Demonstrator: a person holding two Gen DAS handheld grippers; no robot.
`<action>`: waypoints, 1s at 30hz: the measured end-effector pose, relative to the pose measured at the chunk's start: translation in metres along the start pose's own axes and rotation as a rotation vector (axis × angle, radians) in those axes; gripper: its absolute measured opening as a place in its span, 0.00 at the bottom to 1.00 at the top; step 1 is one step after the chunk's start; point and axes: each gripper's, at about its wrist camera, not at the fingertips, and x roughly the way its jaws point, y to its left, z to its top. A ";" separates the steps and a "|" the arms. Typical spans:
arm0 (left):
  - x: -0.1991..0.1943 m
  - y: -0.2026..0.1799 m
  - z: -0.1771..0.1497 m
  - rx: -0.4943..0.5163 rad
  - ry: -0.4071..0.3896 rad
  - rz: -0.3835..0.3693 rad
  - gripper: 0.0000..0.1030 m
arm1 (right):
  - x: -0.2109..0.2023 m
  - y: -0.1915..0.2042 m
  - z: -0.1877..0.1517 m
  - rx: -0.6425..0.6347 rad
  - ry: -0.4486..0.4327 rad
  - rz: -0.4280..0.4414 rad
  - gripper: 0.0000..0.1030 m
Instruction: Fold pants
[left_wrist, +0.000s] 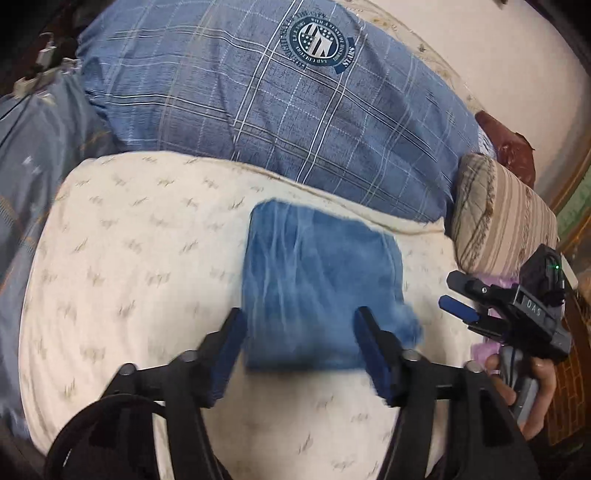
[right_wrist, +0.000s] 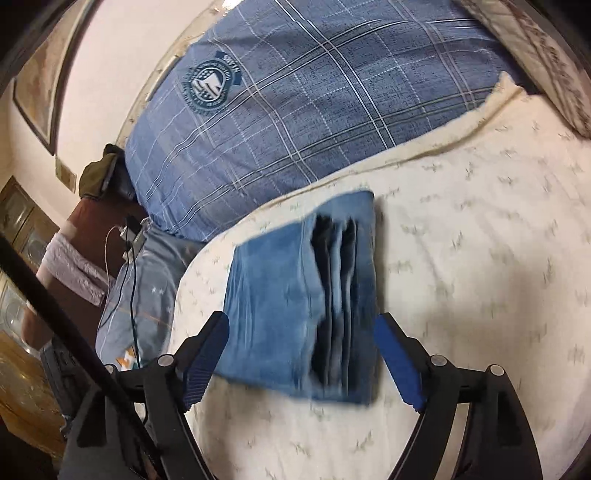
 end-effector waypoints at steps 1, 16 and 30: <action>0.010 0.000 0.014 0.002 0.016 0.002 0.63 | 0.006 -0.001 0.011 -0.005 0.009 -0.003 0.80; 0.158 0.057 0.097 -0.162 0.156 -0.093 0.48 | 0.104 -0.037 0.058 -0.004 0.138 -0.017 0.62; 0.137 0.030 0.080 -0.021 0.075 -0.024 0.20 | 0.114 -0.050 0.059 0.019 0.168 0.001 0.43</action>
